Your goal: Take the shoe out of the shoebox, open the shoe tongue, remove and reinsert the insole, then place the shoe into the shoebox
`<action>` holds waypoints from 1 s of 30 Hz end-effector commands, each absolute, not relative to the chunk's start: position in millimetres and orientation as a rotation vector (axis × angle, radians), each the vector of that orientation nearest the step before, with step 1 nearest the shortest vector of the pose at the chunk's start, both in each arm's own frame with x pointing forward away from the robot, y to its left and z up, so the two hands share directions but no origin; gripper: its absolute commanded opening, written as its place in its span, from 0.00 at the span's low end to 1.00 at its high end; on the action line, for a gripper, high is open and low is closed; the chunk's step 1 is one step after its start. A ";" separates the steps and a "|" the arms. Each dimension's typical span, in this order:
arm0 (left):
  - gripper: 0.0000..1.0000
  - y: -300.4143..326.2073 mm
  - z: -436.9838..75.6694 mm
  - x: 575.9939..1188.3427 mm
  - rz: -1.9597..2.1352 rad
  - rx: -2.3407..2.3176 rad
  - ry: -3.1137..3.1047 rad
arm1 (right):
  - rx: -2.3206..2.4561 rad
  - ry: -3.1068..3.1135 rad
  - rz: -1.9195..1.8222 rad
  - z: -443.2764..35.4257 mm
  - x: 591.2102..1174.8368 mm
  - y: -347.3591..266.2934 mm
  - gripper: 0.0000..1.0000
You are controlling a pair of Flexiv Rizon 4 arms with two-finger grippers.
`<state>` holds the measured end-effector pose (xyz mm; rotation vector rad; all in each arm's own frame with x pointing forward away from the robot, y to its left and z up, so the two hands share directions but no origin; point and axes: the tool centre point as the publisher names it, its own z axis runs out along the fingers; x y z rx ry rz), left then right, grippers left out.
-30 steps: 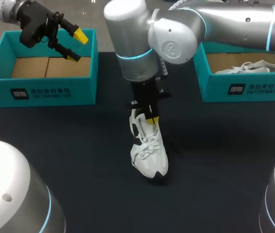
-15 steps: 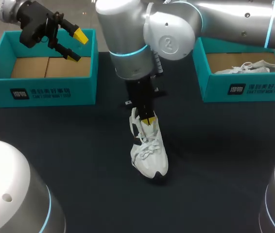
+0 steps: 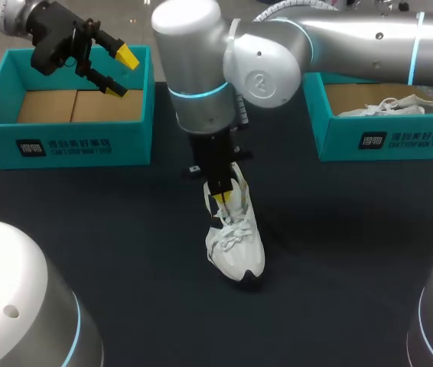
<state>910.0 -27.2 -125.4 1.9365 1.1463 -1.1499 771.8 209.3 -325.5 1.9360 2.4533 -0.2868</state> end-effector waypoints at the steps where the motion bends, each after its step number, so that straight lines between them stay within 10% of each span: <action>1: 1.00 -26.8 -125.1 909.8 -1.148 1.939 1.147 | 1.938 2.444 -0.342 -331.3 778.7 206.5 0.00; 30: 1.00 -26.8 -125.1 909.8 -1.148 1.939 1.147 | 1.961 2.288 -0.403 -326.3 792.6 164.4 0.00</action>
